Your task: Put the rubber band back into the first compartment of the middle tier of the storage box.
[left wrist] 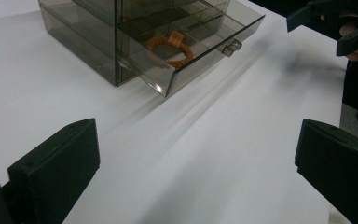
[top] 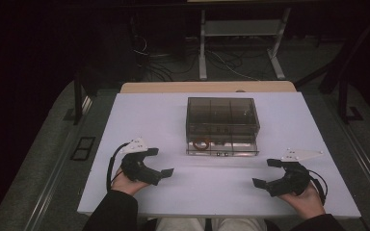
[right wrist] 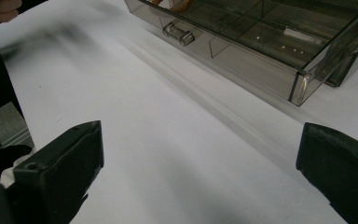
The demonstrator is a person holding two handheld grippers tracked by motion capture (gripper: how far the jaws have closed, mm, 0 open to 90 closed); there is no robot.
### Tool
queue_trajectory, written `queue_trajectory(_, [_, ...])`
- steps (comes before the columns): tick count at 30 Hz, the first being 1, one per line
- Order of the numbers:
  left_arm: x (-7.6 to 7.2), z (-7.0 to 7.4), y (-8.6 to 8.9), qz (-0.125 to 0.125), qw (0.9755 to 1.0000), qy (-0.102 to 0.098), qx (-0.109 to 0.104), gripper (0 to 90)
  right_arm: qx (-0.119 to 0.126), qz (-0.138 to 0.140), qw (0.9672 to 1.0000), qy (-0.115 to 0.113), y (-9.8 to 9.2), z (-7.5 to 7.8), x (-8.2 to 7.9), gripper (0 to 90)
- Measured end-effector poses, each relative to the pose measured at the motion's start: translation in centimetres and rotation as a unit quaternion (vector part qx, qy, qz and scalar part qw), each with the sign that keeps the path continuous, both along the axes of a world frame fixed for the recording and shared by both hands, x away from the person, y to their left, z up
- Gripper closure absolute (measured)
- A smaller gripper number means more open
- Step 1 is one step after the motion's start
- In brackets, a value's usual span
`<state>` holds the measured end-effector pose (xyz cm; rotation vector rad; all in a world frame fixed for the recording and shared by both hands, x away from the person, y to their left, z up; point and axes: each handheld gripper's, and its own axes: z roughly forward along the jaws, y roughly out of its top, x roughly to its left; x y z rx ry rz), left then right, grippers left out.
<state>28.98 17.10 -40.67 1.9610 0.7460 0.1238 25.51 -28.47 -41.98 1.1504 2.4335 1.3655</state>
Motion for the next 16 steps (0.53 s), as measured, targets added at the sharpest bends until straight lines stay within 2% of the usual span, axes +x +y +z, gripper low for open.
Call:
queue_trajectory(8, [-0.9,-1.2,0.6,0.019,0.9998,0.0,-0.004,0.0,0.002,-0.001,1.0,0.0,0.0,0.0,0.0,0.1])
queue_trajectory(16, [-1.2,-1.6,0.8,0.022,0.9997,0.0,-0.011,0.0,0.003,-0.002,1.0,-0.002,0.0,0.0,0.0,0.1])
